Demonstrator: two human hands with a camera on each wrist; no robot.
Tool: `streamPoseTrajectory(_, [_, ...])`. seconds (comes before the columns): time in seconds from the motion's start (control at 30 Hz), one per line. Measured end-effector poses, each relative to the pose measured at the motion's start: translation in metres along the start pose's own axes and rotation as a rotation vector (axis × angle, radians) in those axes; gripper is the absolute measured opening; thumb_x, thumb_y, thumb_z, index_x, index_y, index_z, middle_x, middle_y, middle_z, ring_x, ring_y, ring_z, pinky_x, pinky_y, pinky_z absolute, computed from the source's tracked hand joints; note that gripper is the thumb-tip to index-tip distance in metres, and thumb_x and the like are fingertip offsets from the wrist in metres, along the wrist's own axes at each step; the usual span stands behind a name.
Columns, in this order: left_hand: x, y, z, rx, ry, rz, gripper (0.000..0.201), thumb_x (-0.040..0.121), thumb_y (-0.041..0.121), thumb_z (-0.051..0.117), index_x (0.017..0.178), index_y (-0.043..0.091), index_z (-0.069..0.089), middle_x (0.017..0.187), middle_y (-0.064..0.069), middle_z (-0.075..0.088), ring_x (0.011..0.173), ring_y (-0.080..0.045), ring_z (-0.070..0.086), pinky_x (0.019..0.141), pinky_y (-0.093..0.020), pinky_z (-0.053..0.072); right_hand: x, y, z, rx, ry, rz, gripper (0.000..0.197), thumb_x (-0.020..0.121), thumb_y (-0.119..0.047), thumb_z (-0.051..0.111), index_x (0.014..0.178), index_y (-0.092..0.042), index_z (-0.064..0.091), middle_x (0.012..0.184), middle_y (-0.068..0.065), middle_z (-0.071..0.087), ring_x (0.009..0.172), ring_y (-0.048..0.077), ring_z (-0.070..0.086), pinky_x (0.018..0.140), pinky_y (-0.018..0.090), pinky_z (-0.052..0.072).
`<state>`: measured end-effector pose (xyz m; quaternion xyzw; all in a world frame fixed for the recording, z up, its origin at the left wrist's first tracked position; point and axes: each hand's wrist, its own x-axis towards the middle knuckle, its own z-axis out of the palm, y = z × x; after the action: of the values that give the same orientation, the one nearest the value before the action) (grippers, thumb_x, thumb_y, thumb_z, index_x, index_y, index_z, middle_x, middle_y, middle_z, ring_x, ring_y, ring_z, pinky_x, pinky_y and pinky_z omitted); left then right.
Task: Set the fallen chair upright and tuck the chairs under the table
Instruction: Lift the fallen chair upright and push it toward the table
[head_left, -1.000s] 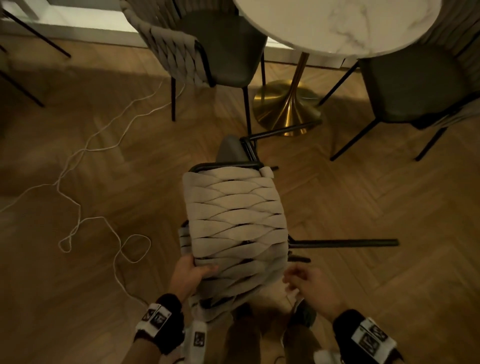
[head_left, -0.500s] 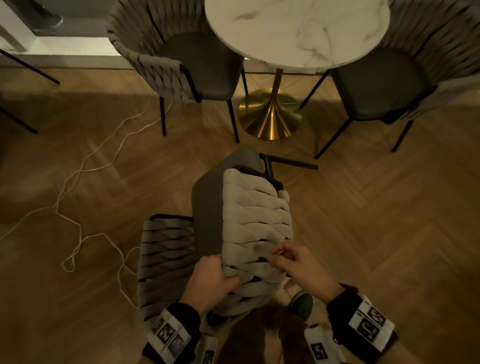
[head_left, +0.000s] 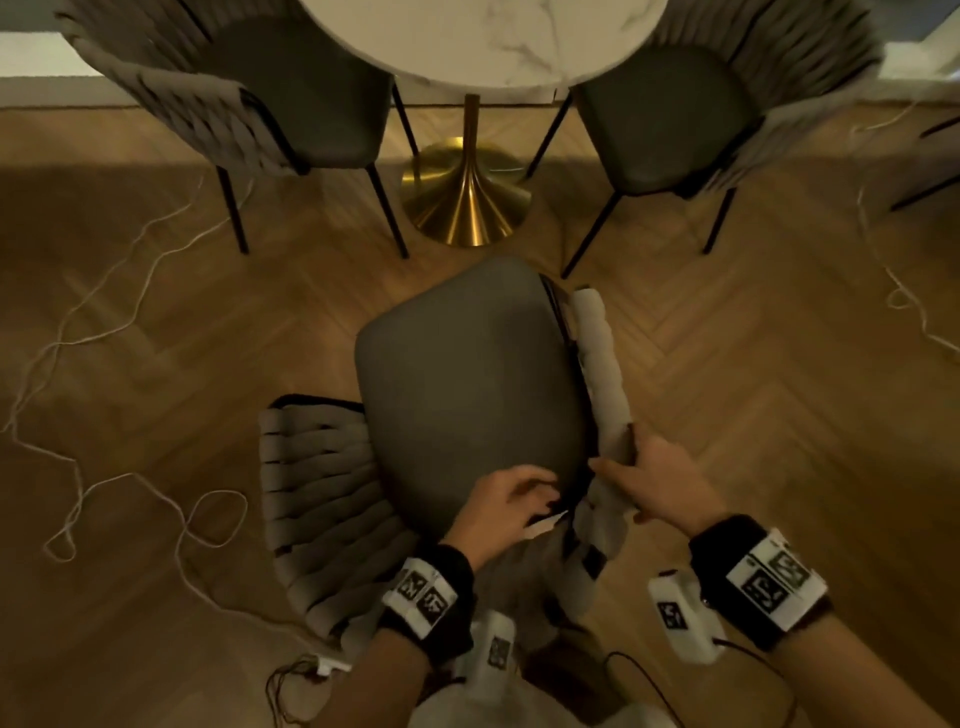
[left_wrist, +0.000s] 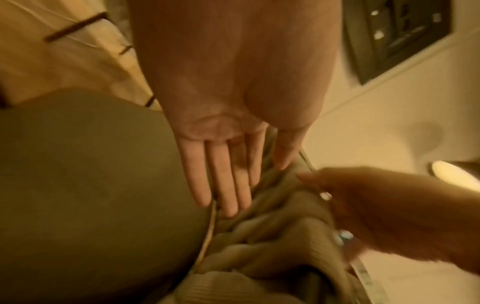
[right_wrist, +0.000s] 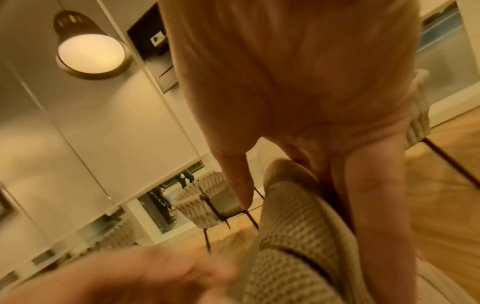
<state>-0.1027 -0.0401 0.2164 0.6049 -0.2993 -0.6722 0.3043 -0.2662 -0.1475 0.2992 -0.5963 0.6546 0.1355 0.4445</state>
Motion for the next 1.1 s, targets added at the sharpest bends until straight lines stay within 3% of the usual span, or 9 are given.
streamPoseTrajectory(0.13, [-0.018,-0.066,-0.056,-0.152,0.531,-0.043,0.017,0.093,0.003,0.059,0.096,0.019,0.064,0.102,-0.018,0.071,0.091,-0.028,0.066,0.07,-0.023,0.053,0.024,0.032,-0.025,0.01,0.045,0.088,0.062,0.086,-0.042,0.064,0.133,-0.013,0.036,0.11,0.015,0.058,0.074,0.029,0.067,0.046,0.036,0.059])
streamPoseTrajectory(0.23, [-0.043,-0.117,-0.098,-0.174,0.957,-0.268,0.016,0.093,0.014,0.061,0.108,0.016,0.061,0.118,-0.018,0.066,0.107,-0.033,0.062,0.091,-0.043,0.05,0.044,0.058,-0.045,-0.01,0.068,0.161,0.068,0.087,-0.041,0.064,0.139,-0.014,0.03,0.108,0.012,0.054,0.075,0.03,0.067,0.049,0.038,0.059])
streamPoseTrajectory(0.3, [-0.054,-0.135,-0.105,-0.224,1.125,-0.427,0.038,0.09,0.023,0.065,0.126,0.013,0.056,0.128,-0.012,0.059,0.117,-0.033,0.056,0.098,-0.045,0.045,0.056,0.078,-0.057,-0.046,0.09,0.178,0.066,0.088,-0.038,0.063,0.14,-0.012,0.031,0.106,0.012,0.054,0.071,0.031,0.067,0.048,0.038,0.058])
streamPoseTrajectory(0.37, [-0.05,-0.15,-0.097,-0.384,0.985,-0.479,0.054,0.087,0.026,0.07,0.135,0.011,0.049,0.127,-0.008,0.058,0.112,-0.029,0.056,0.095,-0.044,0.046,0.069,0.097,-0.068,-0.084,0.127,0.182,0.064,0.088,-0.037,0.062,0.139,-0.01,0.034,0.106,0.016,0.057,0.066,0.033,0.067,0.043,0.035,0.056])
streamPoseTrajectory(0.5, [-0.026,-0.164,-0.074,-0.524,0.654,-0.514,0.06,0.071,0.028,0.086,0.124,0.015,0.062,0.12,-0.016,0.069,0.103,-0.036,0.067,0.083,-0.052,0.057,0.098,0.138,-0.088,-0.099,0.182,0.21,0.059,0.087,-0.037,0.063,0.133,-0.008,0.04,0.103,0.02,0.06,0.062,0.036,0.067,0.039,0.034,0.054])
streamPoseTrajectory(0.67, [-0.007,-0.13,-0.07,-0.424,0.741,-0.457,0.029,0.085,0.005,0.069,0.111,0.008,0.057,0.087,-0.008,0.064,0.077,-0.025,0.061,0.063,-0.031,0.051,0.131,0.175,-0.096,-0.084,0.211,0.203,0.054,0.085,-0.034,0.065,0.124,-0.001,0.049,0.107,0.023,0.065,0.078,0.038,0.068,0.056,0.044,0.059])
streamPoseTrajectory(0.87, [0.0,-0.113,-0.114,-0.33,0.762,-0.413,0.036,0.076,0.007,0.076,0.11,0.004,0.063,0.094,-0.013,0.068,0.092,-0.036,0.065,0.084,-0.049,0.055,0.132,0.187,-0.055,-0.01,0.173,0.203,0.052,0.089,-0.03,0.061,0.127,0.002,0.047,0.098,0.014,0.058,0.089,0.042,0.066,0.069,0.05,0.058])
streamPoseTrajectory(1.0, [-0.012,-0.11,-0.138,-0.305,0.756,-0.402,0.027,0.082,-0.001,0.07,0.107,0.003,0.06,0.095,-0.015,0.067,0.091,-0.036,0.063,0.084,-0.048,0.053,0.13,0.186,-0.021,0.051,0.126,0.228,0.052,0.091,-0.026,0.059,0.132,0.002,0.043,0.104,0.016,0.056,0.091,0.042,0.064,0.063,0.047,0.057])
streamPoseTrajectory(1.1, [-0.021,-0.119,-0.149,-0.308,0.739,-0.395,0.023,0.082,-0.003,0.069,0.101,0.007,0.061,0.094,-0.014,0.066,0.092,-0.035,0.062,0.092,-0.053,0.05,0.131,0.184,-0.001,0.078,0.1,0.252,0.052,0.091,-0.021,0.058,0.134,0.001,0.041,0.113,0.022,0.058,0.08,0.032,0.056,0.048,0.034,0.049])
